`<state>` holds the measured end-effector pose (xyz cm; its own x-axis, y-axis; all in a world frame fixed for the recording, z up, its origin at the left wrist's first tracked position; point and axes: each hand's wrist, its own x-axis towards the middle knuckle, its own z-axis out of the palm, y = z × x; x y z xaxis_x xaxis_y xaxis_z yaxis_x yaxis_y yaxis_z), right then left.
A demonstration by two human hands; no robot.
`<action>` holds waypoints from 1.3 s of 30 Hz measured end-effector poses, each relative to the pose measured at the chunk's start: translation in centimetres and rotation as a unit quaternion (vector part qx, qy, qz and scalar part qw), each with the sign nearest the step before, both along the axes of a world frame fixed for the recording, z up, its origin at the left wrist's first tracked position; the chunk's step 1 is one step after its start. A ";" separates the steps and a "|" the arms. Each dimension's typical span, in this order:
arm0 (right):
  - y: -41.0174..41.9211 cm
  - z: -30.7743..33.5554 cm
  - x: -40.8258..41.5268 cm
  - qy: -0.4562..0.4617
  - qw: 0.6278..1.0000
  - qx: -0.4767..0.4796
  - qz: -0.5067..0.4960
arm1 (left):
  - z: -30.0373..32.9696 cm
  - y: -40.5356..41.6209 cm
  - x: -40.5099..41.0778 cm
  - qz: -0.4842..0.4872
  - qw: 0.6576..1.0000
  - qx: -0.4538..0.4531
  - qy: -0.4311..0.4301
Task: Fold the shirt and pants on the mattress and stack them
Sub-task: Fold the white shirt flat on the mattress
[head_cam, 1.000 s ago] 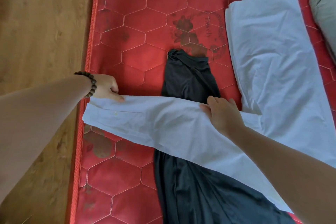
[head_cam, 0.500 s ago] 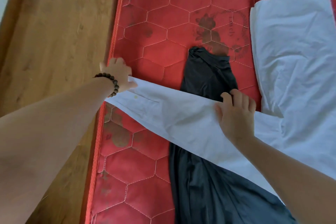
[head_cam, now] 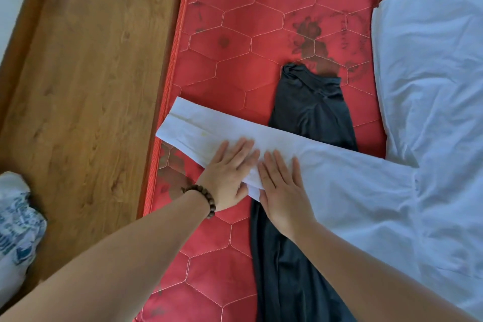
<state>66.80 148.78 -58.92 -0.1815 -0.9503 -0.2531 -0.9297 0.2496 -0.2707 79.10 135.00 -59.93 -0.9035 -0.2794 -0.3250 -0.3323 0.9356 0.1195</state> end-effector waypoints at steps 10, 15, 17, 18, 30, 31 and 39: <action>-0.1 -0.3 0.9 0.000 1.000 -0.002 0.016 | -0.1 -3.3 1.9 0.068 0.994 -0.052 -0.069; 3.3 -1.5 -2.7 0.063 0.992 0.034 -0.106 | 0.1 -3.4 2.8 0.100 0.990 -0.063 -0.072; 5.9 -1.8 -4.4 0.094 0.980 0.053 -0.165 | 0.3 -3.7 3.2 0.108 0.990 -0.057 -0.077; 7.1 -1.9 -5.1 0.103 0.974 0.063 -0.191 | 0.4 -3.9 3.4 0.110 0.989 -0.052 -0.079; 0.1 -1.4 0.1 0.064 0.996 -0.001 -0.067 | 0.6 -5.9 5.3 0.043 0.989 -0.075 -0.124; -0.9 -1.6 0.9 0.053 0.997 0.000 -0.050 | 0.6 -6.2 5.1 0.044 0.989 -0.080 -0.120; -4.6 -0.7 4.6 0.027 0.997 0.057 -0.048 | 2.8 -10.2 4.7 0.138 0.972 -0.167 -0.095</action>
